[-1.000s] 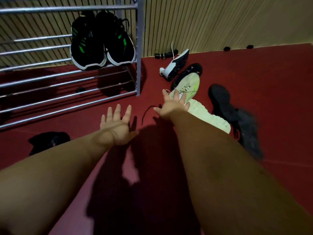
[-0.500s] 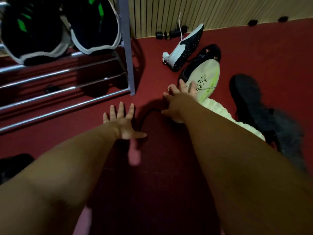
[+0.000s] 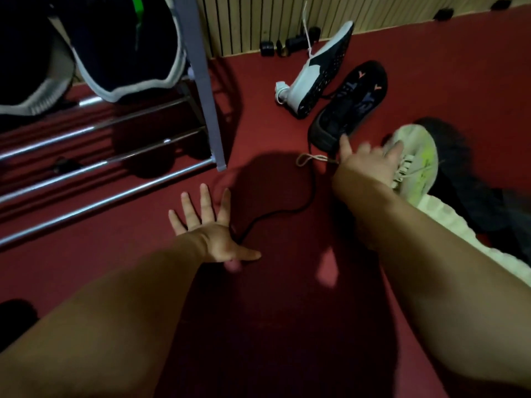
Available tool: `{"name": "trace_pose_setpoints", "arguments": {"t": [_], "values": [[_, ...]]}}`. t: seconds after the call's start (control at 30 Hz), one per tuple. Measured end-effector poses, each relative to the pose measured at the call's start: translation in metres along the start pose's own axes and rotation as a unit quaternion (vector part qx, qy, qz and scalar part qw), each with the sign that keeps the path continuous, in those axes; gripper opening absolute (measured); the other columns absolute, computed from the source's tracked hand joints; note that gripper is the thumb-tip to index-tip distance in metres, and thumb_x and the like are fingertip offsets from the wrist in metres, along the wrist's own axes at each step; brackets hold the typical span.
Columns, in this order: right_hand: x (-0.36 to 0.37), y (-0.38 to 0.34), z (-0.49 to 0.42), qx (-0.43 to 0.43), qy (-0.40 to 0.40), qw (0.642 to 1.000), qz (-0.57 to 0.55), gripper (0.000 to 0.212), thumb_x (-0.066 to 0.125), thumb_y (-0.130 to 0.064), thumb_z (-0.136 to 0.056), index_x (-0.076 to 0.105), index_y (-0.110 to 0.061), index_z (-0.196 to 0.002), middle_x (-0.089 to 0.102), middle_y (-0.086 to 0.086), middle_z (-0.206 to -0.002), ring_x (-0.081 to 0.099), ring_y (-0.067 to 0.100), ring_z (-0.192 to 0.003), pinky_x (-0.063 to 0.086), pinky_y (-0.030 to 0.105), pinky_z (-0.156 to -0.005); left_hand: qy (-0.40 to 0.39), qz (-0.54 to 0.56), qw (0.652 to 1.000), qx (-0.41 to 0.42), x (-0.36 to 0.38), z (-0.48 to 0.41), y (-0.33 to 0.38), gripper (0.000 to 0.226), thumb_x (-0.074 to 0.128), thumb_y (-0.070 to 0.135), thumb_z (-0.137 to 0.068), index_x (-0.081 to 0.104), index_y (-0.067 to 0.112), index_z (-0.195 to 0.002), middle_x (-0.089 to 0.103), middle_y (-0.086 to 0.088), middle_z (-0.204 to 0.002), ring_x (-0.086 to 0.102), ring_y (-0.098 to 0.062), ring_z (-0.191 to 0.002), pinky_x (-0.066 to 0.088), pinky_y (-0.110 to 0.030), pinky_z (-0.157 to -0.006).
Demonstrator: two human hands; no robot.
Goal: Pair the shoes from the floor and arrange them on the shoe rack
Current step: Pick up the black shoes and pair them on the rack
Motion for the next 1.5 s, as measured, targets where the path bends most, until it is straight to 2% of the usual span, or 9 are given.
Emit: {"name": "trace_pose_setpoints", "arguments": {"t": [0.07,0.17,0.3,0.47,0.73,0.93,1.17,1.3,1.5], "values": [[-0.016,-0.010,-0.012,-0.016,0.089,0.993,-0.078,0.071,0.042,-0.038,-0.095,0.000,-0.029,-0.151,0.018,0.015,-0.153,0.008,0.039,-0.143,-0.001,0.058,-0.113,0.006,0.001,1.000,-0.003,-0.001,-0.001,-0.001,0.134,0.063,0.080,-0.054,-0.033,0.038,-0.138,-0.051,-0.004,-0.139,-0.043,-0.037,-0.129,-0.019,-0.059,-0.106],[-0.021,-0.031,-0.033,-0.047,0.007,0.985,-0.167,0.086,0.055,-0.044,-0.089,-0.005,-0.033,-0.150,-0.005,0.007,-0.159,-0.014,0.043,-0.142,0.000,0.058,-0.113,-0.001,0.011,1.000,-0.001,-0.002,0.002,0.000,0.134,0.063,0.080,-0.055,-0.034,0.038,-0.137,-0.052,-0.004,-0.139,-0.043,-0.036,-0.129,-0.019,-0.059,-0.108],[-0.017,-0.034,-0.063,-0.042,-0.067,0.966,-0.245,0.076,0.052,-0.041,-0.094,0.001,-0.035,-0.150,-0.013,-0.003,-0.159,-0.019,0.039,-0.142,0.003,0.059,-0.114,-0.011,0.007,1.000,0.007,-0.002,0.002,0.000,0.133,0.061,0.081,-0.055,-0.036,0.038,-0.136,-0.052,-0.006,-0.138,-0.044,-0.037,-0.128,-0.020,-0.059,-0.105],[-0.002,-0.053,-0.062,-0.014,-0.014,0.977,-0.211,0.072,0.048,-0.007,-0.095,0.005,-0.021,-0.151,0.002,0.010,-0.159,-0.001,0.043,-0.143,0.020,0.056,-0.113,-0.020,0.008,1.000,0.008,-0.001,0.000,-0.001,0.133,0.060,0.081,-0.056,-0.037,0.037,-0.136,-0.054,-0.006,-0.136,-0.045,-0.038,-0.126,-0.020,-0.060,-0.105],[0.004,-0.059,-0.004,-0.026,0.008,0.968,-0.250,0.047,0.031,-0.018,-0.102,0.024,-0.011,-0.148,0.027,0.020,-0.151,0.021,0.045,-0.138,0.028,0.053,-0.110,-0.004,0.000,1.000,0.007,-0.003,0.003,0.000,0.133,0.060,0.082,-0.055,-0.035,0.037,-0.137,-0.051,-0.006,-0.139,-0.043,-0.038,-0.129,-0.018,-0.060,-0.106],[-0.010,-0.048,0.069,-0.071,0.067,0.969,-0.228,0.041,0.040,-0.041,-0.098,0.050,-0.014,-0.127,0.048,0.012,-0.128,0.049,0.035,-0.113,0.036,0.041,-0.088,0.019,-0.007,1.000,0.006,0.000,0.000,0.000,0.134,0.059,0.083,-0.053,-0.035,0.037,-0.137,-0.049,-0.005,-0.141,-0.040,-0.038,-0.131,-0.016,-0.060,-0.106],[0.005,-0.041,-0.005,0.082,-0.036,0.940,-0.329,0.086,0.053,-0.059,-0.084,0.005,-0.032,-0.150,-0.001,0.013,-0.156,-0.004,0.046,-0.141,0.012,0.059,-0.112,0.019,-0.006,1.000,0.004,0.000,0.000,0.000,0.134,0.061,0.082,-0.054,-0.034,0.037,-0.138,-0.050,-0.005,-0.140,-0.041,-0.037,-0.131,-0.017,-0.060,-0.106],[0.018,-0.043,-0.004,0.086,-0.097,0.920,-0.369,0.089,0.057,-0.043,-0.086,-0.007,-0.038,-0.148,-0.017,0.011,-0.156,0.012,0.044,-0.137,0.025,0.047,-0.106,0.001,-0.016,1.000,-0.003,-0.001,0.001,-0.001,0.134,0.061,0.080,-0.057,-0.035,0.035,-0.138,-0.053,-0.005,-0.137,-0.043,-0.038,-0.128,-0.017,-0.060,-0.106],[0.030,-0.071,0.076,-0.018,-0.082,0.942,-0.325,0.079,0.044,-0.042,-0.092,-0.010,-0.034,-0.149,-0.019,0.012,-0.157,0.003,0.045,-0.141,0.017,0.048,-0.111,0.028,-0.032,0.999,0.035,0.001,0.012,-0.004,0.128,0.054,0.085,-0.057,-0.029,0.035,-0.141,-0.047,-0.004,-0.143,-0.038,-0.036,-0.133,-0.015,-0.056,-0.109]]}}
Point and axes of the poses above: each hand's wrist, its own z-axis away from the middle knuckle, its own x-axis out of the palm, y = z × x, the point moved 5 cm from there along -z, towards the middle knuckle
